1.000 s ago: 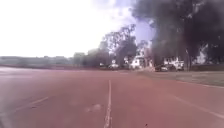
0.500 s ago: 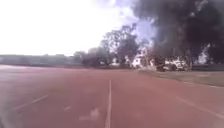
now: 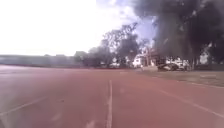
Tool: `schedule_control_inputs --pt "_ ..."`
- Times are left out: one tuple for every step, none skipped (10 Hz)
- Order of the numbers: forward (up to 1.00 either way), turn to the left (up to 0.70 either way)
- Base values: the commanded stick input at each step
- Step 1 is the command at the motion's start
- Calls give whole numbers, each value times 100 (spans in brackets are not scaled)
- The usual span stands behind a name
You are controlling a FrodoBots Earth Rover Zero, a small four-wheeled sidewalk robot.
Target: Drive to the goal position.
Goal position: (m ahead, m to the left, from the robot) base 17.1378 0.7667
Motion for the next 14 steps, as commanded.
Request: schedule_control_inputs --pt "70 0" --pt "70 0" --pt "70 0" --pt "70 0" --pt "70 0" --pt "70 0" --pt "70 0" --pt "70 0" --pt "70 0" --pt "70 0" --pt "70 0" --pt "70 0" --pt "70 0" --pt "70 0"
